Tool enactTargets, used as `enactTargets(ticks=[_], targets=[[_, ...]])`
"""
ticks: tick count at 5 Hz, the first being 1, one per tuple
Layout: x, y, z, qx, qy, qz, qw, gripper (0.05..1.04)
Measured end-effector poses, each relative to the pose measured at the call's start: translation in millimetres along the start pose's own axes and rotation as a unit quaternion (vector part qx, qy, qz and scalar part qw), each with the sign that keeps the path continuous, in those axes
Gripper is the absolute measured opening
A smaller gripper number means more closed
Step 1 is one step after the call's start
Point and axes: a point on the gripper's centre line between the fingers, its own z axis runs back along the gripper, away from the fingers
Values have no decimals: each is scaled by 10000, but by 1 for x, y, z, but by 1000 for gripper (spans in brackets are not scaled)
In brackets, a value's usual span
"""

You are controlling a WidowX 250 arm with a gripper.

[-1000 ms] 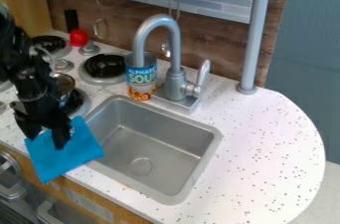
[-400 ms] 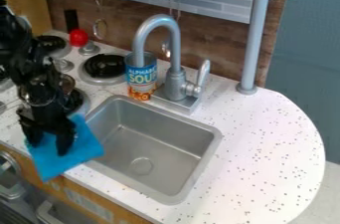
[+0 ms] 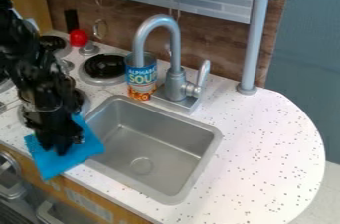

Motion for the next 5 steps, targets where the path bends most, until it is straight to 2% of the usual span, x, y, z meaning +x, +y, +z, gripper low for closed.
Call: enactTargets(ticks=[1,2,3,4,5], targets=[[-11,-10,2,-42,-3,-166,9999,206],[-18,-15,4,-78,15,-320,9995,91],[-18,-23,14,-259,-13,-378,9989,78],[-6,-47,42,-535,-218,-530,9969,78],[0,-76,64,-878,-287,-669,9935,77]])
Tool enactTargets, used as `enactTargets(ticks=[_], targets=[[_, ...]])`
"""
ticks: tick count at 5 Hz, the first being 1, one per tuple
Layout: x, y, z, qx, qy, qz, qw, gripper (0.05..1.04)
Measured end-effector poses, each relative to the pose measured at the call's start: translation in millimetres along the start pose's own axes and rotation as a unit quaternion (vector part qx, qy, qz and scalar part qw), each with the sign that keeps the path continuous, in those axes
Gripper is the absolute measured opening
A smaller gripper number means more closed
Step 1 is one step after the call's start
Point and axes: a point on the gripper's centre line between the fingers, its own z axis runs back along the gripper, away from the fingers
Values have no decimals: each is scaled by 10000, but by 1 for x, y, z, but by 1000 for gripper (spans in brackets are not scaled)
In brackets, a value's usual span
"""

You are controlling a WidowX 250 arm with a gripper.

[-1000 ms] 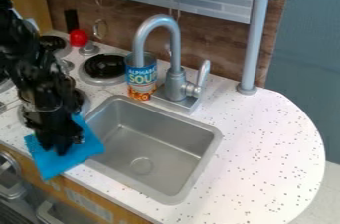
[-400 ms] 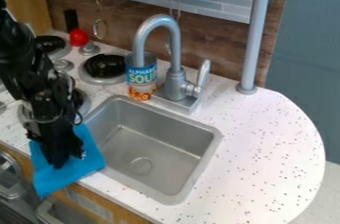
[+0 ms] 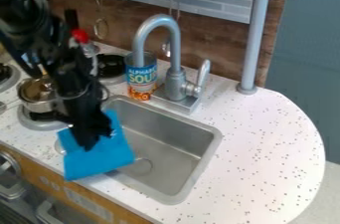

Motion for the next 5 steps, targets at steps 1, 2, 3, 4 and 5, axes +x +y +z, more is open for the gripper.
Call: enactTargets(ticks=[1,2,3,4,5], targets=[[12,-29,5,-260,11,-154,9995,78],[19,-54,6,-362,26,-333,9988,78],[22,-77,5,-479,53,-435,9979,78],[24,-101,7,-636,111,-526,9965,78],[23,-138,12,-840,174,-648,9942,77]])
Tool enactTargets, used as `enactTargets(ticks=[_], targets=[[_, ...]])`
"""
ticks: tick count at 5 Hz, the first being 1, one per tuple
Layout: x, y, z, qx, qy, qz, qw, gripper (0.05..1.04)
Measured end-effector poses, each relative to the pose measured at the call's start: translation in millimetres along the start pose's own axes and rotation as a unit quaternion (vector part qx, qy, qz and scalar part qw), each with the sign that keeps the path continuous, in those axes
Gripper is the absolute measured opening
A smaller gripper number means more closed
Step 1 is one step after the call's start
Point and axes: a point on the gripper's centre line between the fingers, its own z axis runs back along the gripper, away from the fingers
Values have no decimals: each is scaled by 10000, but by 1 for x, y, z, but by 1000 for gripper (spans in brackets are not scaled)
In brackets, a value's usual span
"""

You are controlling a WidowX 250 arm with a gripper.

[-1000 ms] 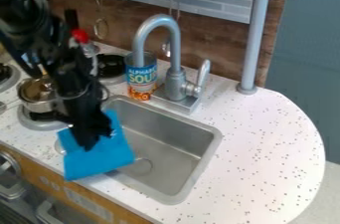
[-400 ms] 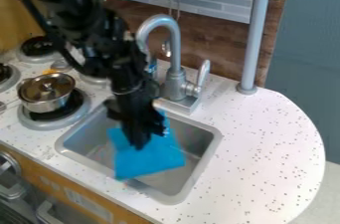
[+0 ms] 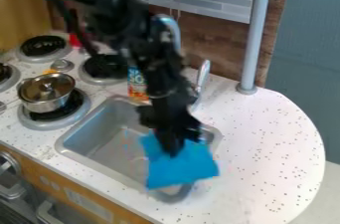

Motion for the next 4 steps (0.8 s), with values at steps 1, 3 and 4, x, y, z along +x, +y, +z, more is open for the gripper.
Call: enactTargets(ticks=[1,3,4], targets=[[6,-36,0,-126,-42,-231,9996,78],[13,-75,-20,-293,-17,131,9995,78],[15,-67,-24,-296,-34,1046,9941,78]])
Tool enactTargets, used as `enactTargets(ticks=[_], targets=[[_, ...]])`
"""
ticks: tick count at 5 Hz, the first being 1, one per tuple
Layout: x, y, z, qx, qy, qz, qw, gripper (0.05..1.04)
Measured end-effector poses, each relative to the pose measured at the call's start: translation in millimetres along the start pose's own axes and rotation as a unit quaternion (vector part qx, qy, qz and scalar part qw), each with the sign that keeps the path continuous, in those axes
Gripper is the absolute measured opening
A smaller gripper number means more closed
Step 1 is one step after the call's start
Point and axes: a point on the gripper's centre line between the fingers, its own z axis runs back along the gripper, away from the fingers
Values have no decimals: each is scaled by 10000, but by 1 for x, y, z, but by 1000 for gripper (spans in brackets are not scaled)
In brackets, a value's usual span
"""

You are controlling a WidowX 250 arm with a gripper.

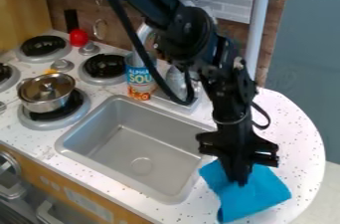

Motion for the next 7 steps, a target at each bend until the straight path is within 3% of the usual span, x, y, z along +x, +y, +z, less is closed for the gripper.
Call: enactTargets(ticks=[1,2,3,5,6,7], targets=[[-5,19,-3,108,25,861,9962,78],[-11,33,9,-42,-15,1634,9866,106],[-22,51,6,-88,105,1967,9804,327],[-26,67,12,25,-41,1558,9878,898],[-30,73,16,189,81,1266,9917,1016],[-32,77,20,587,211,584,9963,1009]])
